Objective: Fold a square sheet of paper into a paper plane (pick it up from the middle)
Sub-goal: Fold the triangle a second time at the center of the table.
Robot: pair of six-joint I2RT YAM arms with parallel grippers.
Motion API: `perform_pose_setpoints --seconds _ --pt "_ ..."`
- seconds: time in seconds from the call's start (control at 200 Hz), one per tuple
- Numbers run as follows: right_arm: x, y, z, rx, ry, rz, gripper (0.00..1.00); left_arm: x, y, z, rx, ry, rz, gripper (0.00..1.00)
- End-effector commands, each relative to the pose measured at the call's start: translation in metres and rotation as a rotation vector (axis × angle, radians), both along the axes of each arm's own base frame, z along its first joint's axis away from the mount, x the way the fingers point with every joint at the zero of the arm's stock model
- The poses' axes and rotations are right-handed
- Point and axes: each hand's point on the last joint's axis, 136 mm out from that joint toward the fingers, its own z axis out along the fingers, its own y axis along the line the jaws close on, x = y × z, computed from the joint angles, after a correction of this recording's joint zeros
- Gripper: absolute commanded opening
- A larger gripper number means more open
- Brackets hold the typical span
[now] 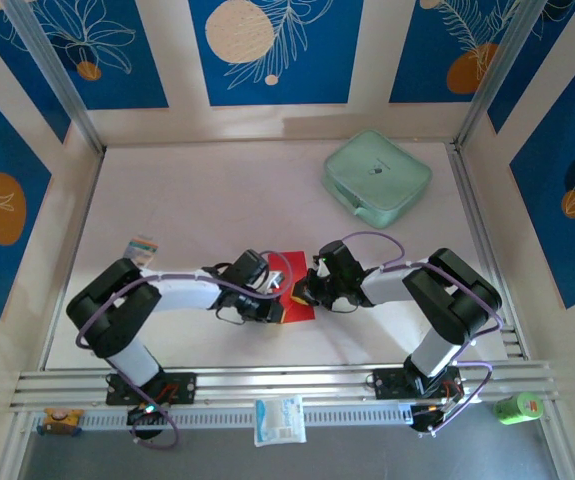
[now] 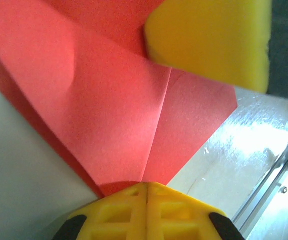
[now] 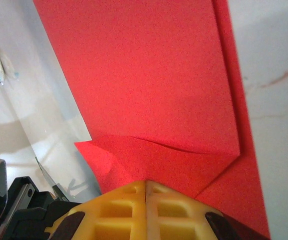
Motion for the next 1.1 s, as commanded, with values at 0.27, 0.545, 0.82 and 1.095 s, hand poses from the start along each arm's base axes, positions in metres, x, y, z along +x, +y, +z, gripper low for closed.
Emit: perform_pose_setpoints --seconds 0.27,0.545,0.82,1.095 --pt "-0.005 -0.013 -0.02 -0.078 0.068 -0.024 0.02 -0.008 0.002 0.04 -0.107 -0.042 0.031 0.01" --pt "-0.005 -0.012 -0.02 -0.078 0.066 -0.023 0.02 0.019 -0.02 0.044 -0.113 -0.052 0.028 0.03" --pt "-0.004 -0.01 -0.015 -0.057 0.047 -0.015 0.03 0.021 -0.004 -0.002 0.041 -0.016 0.042 0.0" --pt "0.008 0.003 0.019 -0.011 -0.089 0.054 0.06 0.002 0.013 -0.029 0.064 0.062 0.092 0.0"
